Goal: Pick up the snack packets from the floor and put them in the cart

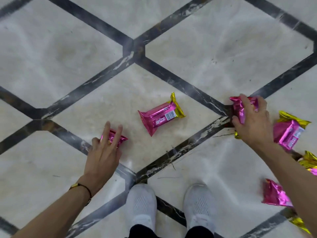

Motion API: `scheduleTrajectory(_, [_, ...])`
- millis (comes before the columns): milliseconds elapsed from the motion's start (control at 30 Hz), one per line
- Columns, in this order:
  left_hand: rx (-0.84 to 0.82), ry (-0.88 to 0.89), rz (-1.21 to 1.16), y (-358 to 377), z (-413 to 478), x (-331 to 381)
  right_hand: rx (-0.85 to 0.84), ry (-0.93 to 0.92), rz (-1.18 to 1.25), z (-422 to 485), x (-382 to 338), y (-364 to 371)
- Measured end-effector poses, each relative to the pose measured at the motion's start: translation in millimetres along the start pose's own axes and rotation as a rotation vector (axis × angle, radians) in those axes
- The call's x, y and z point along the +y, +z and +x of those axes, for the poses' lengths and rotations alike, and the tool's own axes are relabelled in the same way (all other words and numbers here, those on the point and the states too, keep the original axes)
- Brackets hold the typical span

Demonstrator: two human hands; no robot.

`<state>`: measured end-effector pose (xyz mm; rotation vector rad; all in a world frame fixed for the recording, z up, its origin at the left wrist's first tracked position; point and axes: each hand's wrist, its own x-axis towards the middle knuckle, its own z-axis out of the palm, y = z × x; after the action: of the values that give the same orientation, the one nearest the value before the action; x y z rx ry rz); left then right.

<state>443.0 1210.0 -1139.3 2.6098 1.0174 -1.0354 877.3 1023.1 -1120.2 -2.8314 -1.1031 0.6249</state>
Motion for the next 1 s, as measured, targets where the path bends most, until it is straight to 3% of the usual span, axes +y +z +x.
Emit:
scheduleTrajectory(167, [0.054,-0.077,-0.06,-26.4,-5.8,4.4,0.056,-0.027,0.031,-7.6,-22.4,-11.1])
scheduleTrajectory(433, [0.402,-0.152,-0.424,-179.8,-80.1,38.3,0.073,-0.159,0.011,-80.6,-87.4,-117.1])
scheduleTrajectory(567, [0.498,-0.212,-0.544,-281.5,-141.2,32.2,0.082,-0.21,0.029,-120.7,-115.0,-220.7])
scheduleTrajectory(833, [0.628,-0.204,-0.506,-524.1,-281.2,-13.2,0.21,-0.146,0.118,-192.8,-182.0,-491.5])
scheduleTrajectory(1000, [0.771,-0.151,-0.416,-657.6,-381.2,-13.4,0.347,-0.225,0.17,-239.7,-216.4,-638.5])
